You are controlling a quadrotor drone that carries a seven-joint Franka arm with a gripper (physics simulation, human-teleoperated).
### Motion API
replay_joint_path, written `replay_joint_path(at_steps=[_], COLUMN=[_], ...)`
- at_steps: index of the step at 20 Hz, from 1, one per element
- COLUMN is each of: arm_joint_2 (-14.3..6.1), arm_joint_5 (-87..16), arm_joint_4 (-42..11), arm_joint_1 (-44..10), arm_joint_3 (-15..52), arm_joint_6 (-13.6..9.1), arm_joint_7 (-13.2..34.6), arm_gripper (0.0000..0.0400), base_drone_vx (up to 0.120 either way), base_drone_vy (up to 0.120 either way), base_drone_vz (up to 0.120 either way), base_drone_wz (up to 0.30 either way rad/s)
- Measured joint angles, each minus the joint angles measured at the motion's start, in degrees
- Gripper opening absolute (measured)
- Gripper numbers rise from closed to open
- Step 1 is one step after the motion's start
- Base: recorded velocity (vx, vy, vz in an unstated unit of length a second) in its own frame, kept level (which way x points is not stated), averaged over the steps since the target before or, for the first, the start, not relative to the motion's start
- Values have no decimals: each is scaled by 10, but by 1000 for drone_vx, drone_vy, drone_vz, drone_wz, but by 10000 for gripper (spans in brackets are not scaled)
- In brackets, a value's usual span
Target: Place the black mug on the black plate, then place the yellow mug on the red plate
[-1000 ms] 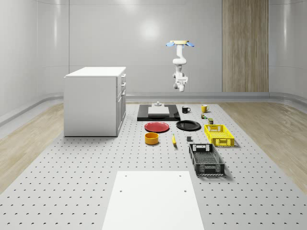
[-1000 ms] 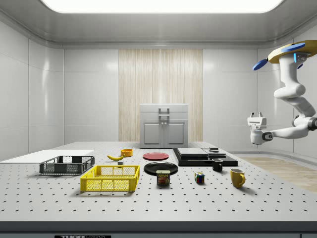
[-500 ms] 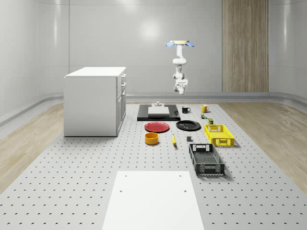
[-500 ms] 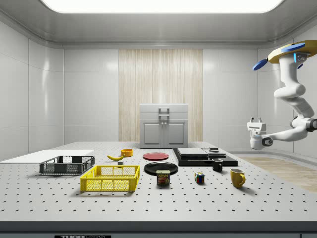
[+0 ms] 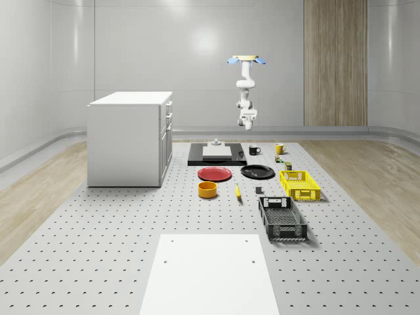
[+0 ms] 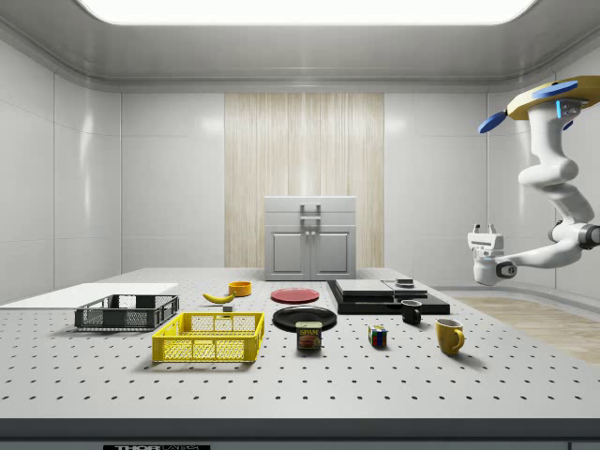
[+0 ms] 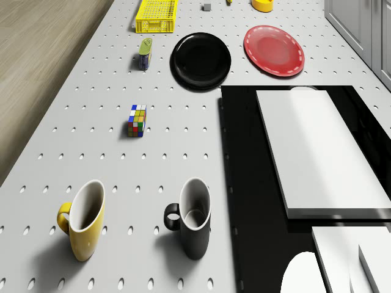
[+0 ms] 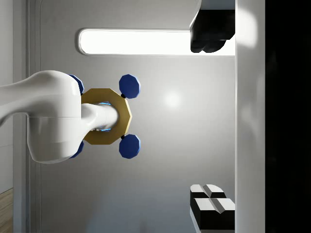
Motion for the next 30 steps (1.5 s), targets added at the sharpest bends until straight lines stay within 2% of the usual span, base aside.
replay_joint_path(at_steps=[2,30], arm_joint_2=[0,-8], arm_joint_5=[0,-18], arm_joint_4=[0,-7], arm_joint_1=[0,-5], arm_joint_3=[0,14], arm_joint_6=[0,12], arm_joint_7=[0,2], arm_gripper=[400,400], base_drone_vx=[20,114], base_drone_vy=[0,-9], base_drone_vz=[0,0], base_drone_wz=[0,0])
